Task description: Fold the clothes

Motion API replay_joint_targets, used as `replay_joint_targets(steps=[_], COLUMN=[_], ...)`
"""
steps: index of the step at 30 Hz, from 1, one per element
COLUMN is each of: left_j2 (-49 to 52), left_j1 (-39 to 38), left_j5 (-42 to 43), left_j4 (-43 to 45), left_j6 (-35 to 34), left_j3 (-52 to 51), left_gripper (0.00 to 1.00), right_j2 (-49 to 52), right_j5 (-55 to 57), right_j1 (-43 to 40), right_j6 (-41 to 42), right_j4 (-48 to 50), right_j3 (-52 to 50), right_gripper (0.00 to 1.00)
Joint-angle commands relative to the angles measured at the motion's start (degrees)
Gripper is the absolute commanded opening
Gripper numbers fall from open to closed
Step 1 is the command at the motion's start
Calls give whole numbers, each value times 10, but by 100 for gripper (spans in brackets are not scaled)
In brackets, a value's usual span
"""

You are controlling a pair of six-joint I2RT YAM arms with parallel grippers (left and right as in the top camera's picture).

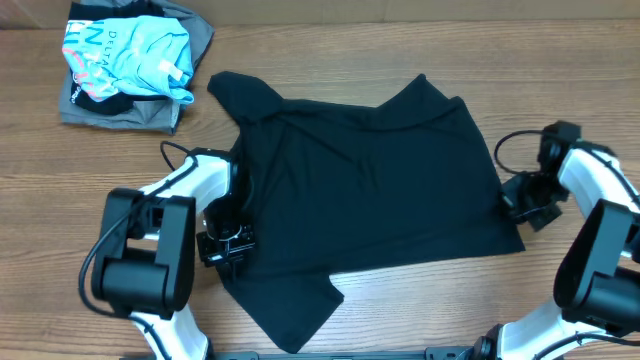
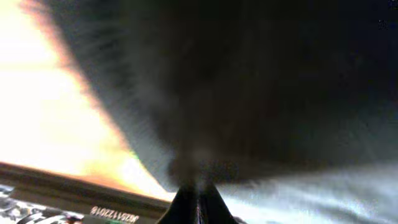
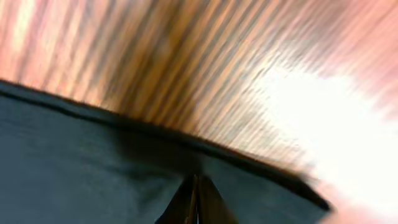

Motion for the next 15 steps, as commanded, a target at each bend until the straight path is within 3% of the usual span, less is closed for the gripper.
replay_joint_targets(steps=[1, 5, 8, 10, 11, 12, 15], left_j2=[-86, -171, -232, -275, -292, -309, -329], left_j1=[2, -6, -21, -39, -51, -66, -122], left_j5=[-27, -27, -19, 6, 16, 27, 41], left_j4=[-21, -50, -61, -58, -55, -53, -54], left_j6=[-10, -9, 0, 16, 21, 21, 20], left_j3=[44, 90, 121, 132, 133, 133, 133], left_gripper=[5, 15, 31, 69, 88, 95, 97], right_j2=[-4, -34, -84, -130, -150, -169, -207], right_j5=[29, 27, -1, -28, -33, -36, -35], right_j1=[-1, -1, -1, -2, -2, -2, -2], right_j6=[6, 6, -7, -21, -20, -20, -20], right_j4=[-31, -72, -82, -92, -99, -107, -121], right_j3=[66, 100, 108, 108, 108, 108, 108], right_gripper=[4, 6, 19, 62, 88, 100, 100])
